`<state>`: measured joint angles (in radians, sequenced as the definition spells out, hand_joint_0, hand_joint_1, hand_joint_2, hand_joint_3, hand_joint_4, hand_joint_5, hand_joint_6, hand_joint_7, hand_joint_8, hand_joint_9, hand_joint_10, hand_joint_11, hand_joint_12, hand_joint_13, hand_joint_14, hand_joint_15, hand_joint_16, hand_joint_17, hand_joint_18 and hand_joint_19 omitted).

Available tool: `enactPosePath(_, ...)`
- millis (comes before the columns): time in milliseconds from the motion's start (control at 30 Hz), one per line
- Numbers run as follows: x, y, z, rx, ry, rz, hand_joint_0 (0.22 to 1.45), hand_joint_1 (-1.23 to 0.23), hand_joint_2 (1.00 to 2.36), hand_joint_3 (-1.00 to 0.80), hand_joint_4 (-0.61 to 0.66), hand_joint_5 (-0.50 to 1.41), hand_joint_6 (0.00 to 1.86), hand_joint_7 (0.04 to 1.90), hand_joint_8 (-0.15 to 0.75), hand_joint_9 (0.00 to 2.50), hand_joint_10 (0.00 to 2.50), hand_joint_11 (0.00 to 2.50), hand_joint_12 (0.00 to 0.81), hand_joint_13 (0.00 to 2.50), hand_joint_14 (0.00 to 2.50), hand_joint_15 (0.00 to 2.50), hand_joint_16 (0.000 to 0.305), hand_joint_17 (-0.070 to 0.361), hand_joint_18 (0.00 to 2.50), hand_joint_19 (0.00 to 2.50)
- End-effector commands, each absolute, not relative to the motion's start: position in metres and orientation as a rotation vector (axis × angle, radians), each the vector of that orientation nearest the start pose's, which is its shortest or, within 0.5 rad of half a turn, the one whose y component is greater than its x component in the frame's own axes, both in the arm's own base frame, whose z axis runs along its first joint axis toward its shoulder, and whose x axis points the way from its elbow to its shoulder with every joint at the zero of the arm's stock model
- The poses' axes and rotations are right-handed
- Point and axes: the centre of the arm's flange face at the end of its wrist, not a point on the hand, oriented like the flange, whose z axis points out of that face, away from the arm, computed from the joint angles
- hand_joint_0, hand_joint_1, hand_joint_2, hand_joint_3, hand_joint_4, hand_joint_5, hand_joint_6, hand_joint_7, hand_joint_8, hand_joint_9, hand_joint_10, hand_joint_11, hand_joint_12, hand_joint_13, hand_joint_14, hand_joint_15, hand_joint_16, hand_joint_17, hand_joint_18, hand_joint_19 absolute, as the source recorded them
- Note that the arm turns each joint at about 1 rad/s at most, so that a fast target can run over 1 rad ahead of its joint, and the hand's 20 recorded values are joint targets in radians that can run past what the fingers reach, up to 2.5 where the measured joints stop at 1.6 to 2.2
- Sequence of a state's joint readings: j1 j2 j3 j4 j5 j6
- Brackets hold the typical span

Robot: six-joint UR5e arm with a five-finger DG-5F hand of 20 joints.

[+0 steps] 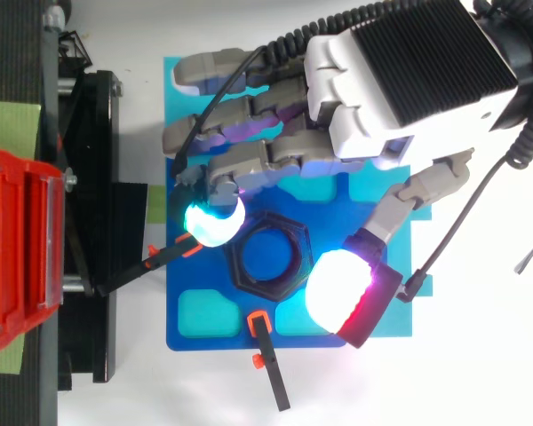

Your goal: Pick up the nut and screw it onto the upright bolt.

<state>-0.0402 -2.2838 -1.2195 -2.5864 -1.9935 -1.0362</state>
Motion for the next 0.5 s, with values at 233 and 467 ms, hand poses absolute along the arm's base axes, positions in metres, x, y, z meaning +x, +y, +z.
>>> enactPosePath(233,0.746,-0.132,0.264,0.038,1.435,0.698,0.49,-0.26,1.0,-0.5,0.12,0.08,0.5,1.4,0.203,1.36,0.0,0.0,0.209,0.73,0.0,0.0,0.015,0.035,0.32,0.0)
enactPosePath(467,0.744,-0.139,0.265,0.03,1.433,0.7,0.49,-0.25,1.0,-0.5,0.09,0.1,0.54,1.37,0.182,1.62,0.0,0.0,0.162,1.02,0.0,0.0,0.009,0.02,0.64,0.0)
